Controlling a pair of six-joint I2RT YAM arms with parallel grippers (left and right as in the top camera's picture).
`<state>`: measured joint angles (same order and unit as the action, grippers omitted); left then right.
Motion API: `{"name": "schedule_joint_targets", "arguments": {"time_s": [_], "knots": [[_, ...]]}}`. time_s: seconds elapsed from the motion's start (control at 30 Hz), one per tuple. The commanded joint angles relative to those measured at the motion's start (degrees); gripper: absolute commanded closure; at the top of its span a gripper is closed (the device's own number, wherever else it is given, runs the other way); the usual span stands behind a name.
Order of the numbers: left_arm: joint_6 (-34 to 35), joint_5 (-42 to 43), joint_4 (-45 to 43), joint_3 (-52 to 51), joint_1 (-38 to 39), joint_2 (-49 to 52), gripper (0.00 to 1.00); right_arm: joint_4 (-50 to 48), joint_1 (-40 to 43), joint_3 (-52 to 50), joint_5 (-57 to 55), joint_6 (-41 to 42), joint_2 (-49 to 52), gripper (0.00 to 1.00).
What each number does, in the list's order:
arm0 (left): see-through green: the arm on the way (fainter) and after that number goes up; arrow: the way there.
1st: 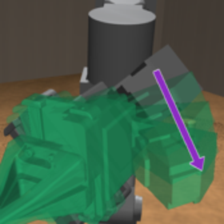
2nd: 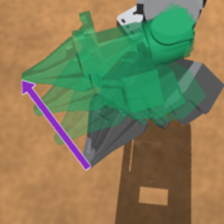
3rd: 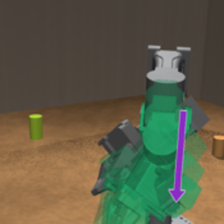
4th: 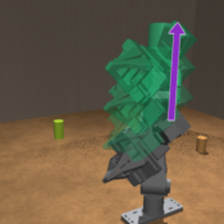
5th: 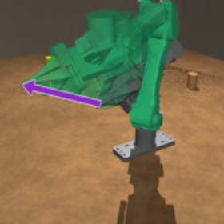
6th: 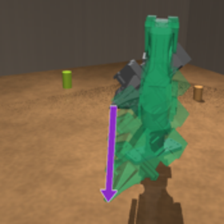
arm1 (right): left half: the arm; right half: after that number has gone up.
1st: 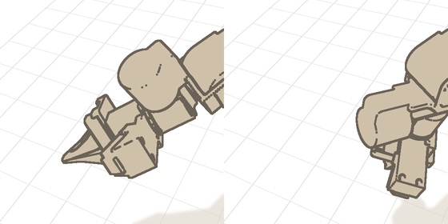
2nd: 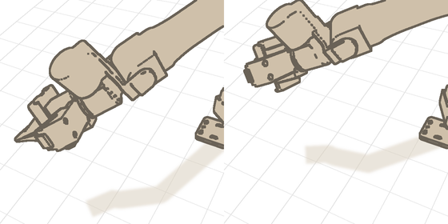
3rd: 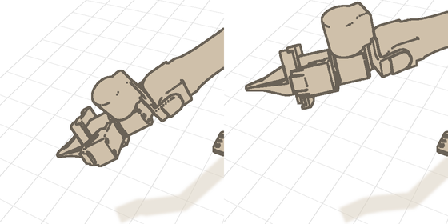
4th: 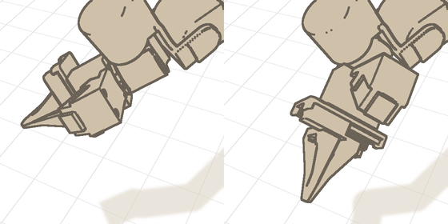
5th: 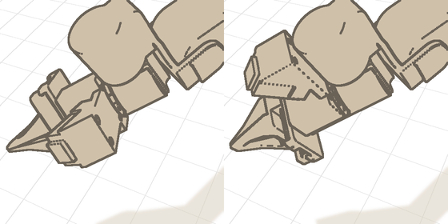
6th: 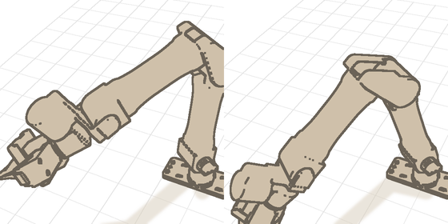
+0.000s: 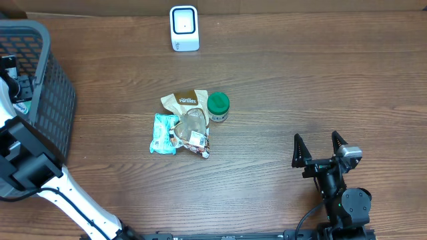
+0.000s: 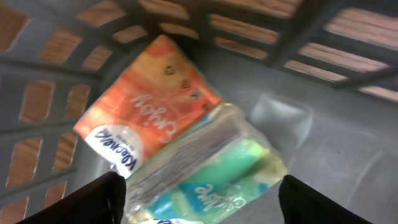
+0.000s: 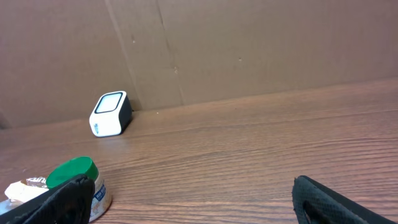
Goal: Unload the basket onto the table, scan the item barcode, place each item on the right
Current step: 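Move the left gripper back into the basket toward the small boxes, then grasp the small green box and lift it out of the basket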
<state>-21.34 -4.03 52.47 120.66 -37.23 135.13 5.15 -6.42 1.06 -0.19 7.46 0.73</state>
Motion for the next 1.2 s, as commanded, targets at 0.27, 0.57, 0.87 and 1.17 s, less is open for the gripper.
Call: {"name": "schedule_joint_targets", "arguments": {"time_s": [0.27, 0.57, 0.87, 1.17], "knots": [[-4.2, 5.8, 1.5, -3.3, 0.6, -1.4, 0.37, -0.3, 0.2, -0.6, 0.3, -0.1, -0.6, 0.0], [-4.1, 5.6, 3.0, -3.8, 0.6, -1.4, 0.95, -0.3, 0.2, -0.6, 0.3, -0.1, -0.6, 0.0], [0.3, 5.6, 6.9, -2.6, 0.6, -4.5, 0.96, -0.3, 0.2, -0.6, 0.3, -0.1, -0.6, 0.0], [9.8, 5.3, 6.3, -2.6, 0.6, -18.8, 0.96, -0.3, 0.2, -0.6, 0.3, -0.1, -0.6, 0.0]]}}
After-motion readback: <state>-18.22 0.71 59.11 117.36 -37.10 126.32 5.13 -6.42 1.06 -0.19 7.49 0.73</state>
